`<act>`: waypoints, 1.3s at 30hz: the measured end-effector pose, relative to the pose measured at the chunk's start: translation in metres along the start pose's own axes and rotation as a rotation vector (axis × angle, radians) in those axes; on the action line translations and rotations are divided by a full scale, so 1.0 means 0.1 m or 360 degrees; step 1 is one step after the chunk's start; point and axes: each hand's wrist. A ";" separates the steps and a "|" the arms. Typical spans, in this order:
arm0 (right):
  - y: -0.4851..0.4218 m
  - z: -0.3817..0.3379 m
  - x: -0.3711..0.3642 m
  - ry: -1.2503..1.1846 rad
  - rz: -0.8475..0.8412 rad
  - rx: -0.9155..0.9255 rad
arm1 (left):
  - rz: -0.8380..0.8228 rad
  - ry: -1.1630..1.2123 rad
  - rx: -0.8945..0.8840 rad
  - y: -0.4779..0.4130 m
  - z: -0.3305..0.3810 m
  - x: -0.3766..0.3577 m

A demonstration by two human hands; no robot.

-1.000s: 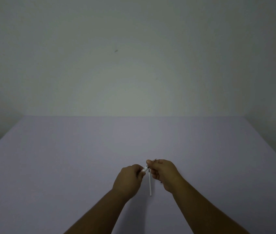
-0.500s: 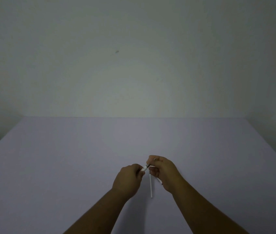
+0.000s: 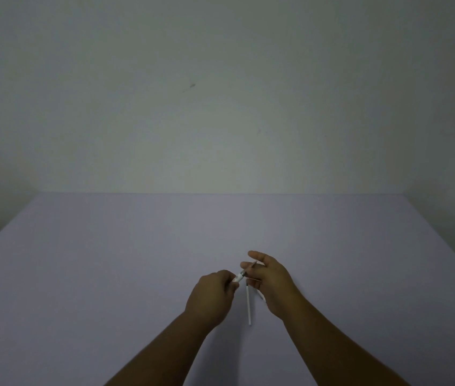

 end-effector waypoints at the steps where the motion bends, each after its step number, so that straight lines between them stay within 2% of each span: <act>1: 0.01 0.00 0.00 -0.0033 -0.0014 -0.0019 | 0.0004 0.0000 0.0000 0.00 0.00 0.00; 5: 0.05 0.02 -0.01 0.0076 0.0007 -0.0067 | 0.0001 -0.0001 -0.0009 0.02 -0.01 0.01; 10: 0.04 -0.03 0.03 0.0050 0.0064 0.0201 | -0.0089 0.0161 0.0004 0.04 0.02 0.01; 16: 0.01 -0.08 0.05 0.0103 -0.0001 0.0285 | -0.0207 0.0391 0.0019 0.03 0.05 0.00; 19: -0.05 -0.11 0.06 0.0069 0.0091 0.0329 | -0.0262 0.0443 0.0043 0.02 0.03 -0.01; 24: -0.23 -0.24 0.20 -0.0266 0.0434 0.0422 | -0.0327 0.0545 0.0177 0.01 -0.09 -0.13; 25: -0.27 -0.22 0.26 -0.0168 0.0482 0.0387 | -0.0331 0.0588 0.0220 0.01 -0.11 -0.16; 27: -0.31 -0.10 0.40 0.0280 0.0510 0.0242 | -0.0344 0.0661 0.0294 -0.01 -0.15 -0.23; 30: -0.35 0.17 0.57 0.0994 0.0432 0.0063 | -0.0374 0.0717 0.0364 -0.03 -0.17 -0.36; 32: -0.38 0.31 0.65 0.1325 0.0401 0.0055 | -0.0393 0.0734 0.0392 -0.03 -0.18 -0.45; 39: -0.44 0.50 0.79 0.1505 0.0398 0.0093 | -0.0429 0.0733 0.0428 -0.04 -0.20 -0.62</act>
Point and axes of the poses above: each hand's wrist, its own y-axis away from the middle knuckle, its own x-axis out of the back of the hand, z = x × y, and after that the axes turned 9 degrees about -y, right-handed
